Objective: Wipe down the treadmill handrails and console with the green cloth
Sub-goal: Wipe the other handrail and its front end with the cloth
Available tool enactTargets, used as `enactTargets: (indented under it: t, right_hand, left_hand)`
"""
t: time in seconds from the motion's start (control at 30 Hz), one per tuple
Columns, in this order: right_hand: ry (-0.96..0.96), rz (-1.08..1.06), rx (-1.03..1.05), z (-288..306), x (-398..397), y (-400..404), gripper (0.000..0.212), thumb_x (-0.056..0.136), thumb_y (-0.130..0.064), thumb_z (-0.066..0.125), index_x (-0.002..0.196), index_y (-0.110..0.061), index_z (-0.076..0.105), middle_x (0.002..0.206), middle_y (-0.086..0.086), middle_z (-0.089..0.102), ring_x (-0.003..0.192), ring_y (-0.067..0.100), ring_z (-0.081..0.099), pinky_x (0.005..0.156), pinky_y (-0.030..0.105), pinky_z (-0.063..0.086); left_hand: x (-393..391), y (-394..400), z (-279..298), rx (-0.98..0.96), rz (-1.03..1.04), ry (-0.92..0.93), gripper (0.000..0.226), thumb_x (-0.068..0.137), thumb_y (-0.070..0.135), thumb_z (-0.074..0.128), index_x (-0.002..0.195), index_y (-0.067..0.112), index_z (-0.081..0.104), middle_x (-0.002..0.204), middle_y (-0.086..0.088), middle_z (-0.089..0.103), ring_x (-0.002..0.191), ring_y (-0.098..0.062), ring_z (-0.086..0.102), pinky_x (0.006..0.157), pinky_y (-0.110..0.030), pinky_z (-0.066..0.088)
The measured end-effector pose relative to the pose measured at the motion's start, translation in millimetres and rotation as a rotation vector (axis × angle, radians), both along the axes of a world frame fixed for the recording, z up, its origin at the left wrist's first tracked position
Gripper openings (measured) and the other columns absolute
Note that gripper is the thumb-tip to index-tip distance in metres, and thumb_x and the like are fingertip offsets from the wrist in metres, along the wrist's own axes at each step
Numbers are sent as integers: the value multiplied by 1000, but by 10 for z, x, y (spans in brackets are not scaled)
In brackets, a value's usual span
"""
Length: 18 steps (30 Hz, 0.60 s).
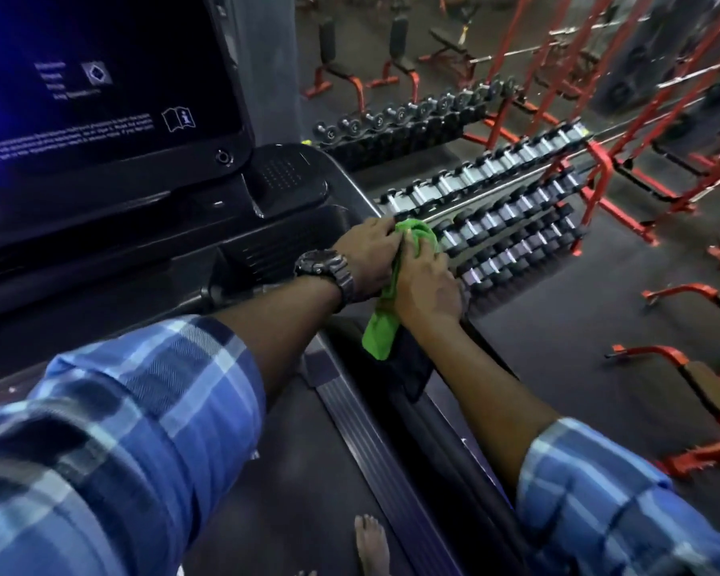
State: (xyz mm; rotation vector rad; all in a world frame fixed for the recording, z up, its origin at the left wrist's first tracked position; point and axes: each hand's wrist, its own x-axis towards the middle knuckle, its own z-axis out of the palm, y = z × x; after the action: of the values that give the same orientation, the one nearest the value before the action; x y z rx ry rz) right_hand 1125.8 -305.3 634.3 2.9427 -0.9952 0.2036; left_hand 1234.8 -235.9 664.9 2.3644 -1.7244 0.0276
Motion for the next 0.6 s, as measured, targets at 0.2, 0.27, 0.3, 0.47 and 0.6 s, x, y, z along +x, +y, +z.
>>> enactTargets:
  t: [0.2, 0.27, 0.3, 0.47, 0.6]
  right_hand:
    - [-12, 204, -71, -52, -323, -122, 68, 85, -12, 62, 146, -3, 35, 143, 25, 42, 119, 42, 50, 96, 47, 48]
    - [-12, 279, -14, -81, -582, -123, 75, 81, -15, 65, 147, -2, 33, 146, 27, 37, 120, 43, 48, 98, 48, 47]
    - [-2, 314, 26, -56, -666, -140, 80, 78, -18, 68, 147, -1, 32, 148, 26, 35, 122, 42, 46, 101, 48, 45]
    - [-40, 401, 212, 9, -242, -406, 82, 89, -52, 42, 151, -2, 23, 155, 22, 26, 139, 39, 31, 116, 46, 27]
    - [-33, 433, 255, -3, 457, -510, 86, 89, -60, 23, 152, -3, 17, 157, 22, 19, 142, 40, 25, 116, 48, 23]
  left_hand:
    - [247, -51, -4, 71, 134, -36, 54, 86, 38, 36, 123, 6, 58, 126, -19, 57, 114, -38, 53, 101, -45, 42]
    - [308, -90, -14, 112, 176, -46, 55, 87, 42, 36, 123, 8, 59, 128, -17, 57, 115, -36, 54, 100, -45, 43]
    - [337, -101, -14, 122, 197, -47, 54, 88, 43, 36, 124, 9, 59, 129, -15, 57, 115, -36, 54, 100, -45, 43]
    - [475, -41, 17, 146, 295, -33, 47, 94, 44, 35, 127, 18, 57, 134, -6, 54, 121, -30, 52, 104, -47, 39]
    - [658, 121, 45, 165, 382, -33, 40, 99, 36, 38, 129, 16, 54, 140, -1, 50, 130, -23, 45, 111, -51, 29]
